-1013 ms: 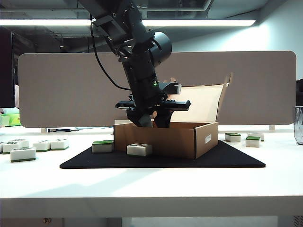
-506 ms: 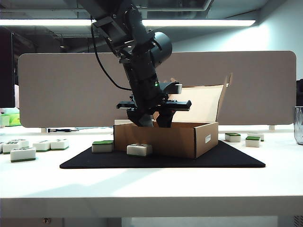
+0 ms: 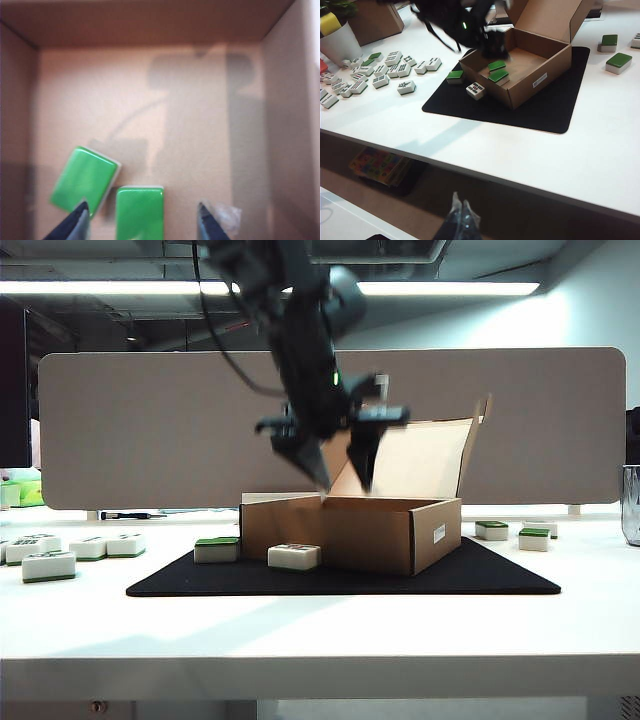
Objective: Pick up four mahjong tiles and put them into the paper box.
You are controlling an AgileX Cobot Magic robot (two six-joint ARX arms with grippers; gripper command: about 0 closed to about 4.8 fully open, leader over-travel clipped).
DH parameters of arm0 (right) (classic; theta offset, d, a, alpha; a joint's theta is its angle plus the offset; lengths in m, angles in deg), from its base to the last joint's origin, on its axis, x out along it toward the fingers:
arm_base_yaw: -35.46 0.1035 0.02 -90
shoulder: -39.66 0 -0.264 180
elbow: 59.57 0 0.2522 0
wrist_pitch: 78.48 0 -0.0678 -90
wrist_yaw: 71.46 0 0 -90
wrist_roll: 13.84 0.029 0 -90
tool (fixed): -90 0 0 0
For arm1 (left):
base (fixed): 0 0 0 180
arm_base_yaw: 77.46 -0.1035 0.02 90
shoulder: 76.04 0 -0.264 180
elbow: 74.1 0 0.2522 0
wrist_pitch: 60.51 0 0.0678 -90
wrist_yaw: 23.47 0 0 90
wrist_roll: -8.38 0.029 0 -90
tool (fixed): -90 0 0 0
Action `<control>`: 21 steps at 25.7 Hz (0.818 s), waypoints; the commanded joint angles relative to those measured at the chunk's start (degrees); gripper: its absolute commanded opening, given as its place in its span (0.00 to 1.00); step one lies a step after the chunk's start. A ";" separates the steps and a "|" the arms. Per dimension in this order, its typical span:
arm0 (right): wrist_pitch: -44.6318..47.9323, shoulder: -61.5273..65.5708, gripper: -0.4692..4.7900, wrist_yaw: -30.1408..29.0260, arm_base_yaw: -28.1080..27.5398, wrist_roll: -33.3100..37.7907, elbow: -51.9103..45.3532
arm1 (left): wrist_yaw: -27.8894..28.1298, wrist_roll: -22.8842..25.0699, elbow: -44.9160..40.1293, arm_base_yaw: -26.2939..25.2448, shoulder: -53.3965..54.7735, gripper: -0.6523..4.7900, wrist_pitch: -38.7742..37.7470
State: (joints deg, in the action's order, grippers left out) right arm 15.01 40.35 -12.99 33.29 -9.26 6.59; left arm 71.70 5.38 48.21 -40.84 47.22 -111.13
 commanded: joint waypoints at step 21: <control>0.98 -0.66 0.09 -0.07 0.02 -0.15 0.11 | 0.15 -0.42 3.67 0.02 3.65 0.81 -24.04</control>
State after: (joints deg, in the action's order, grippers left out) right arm 15.01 40.35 -12.99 33.31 -9.26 6.57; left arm 71.72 4.92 51.77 -40.84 50.72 -136.20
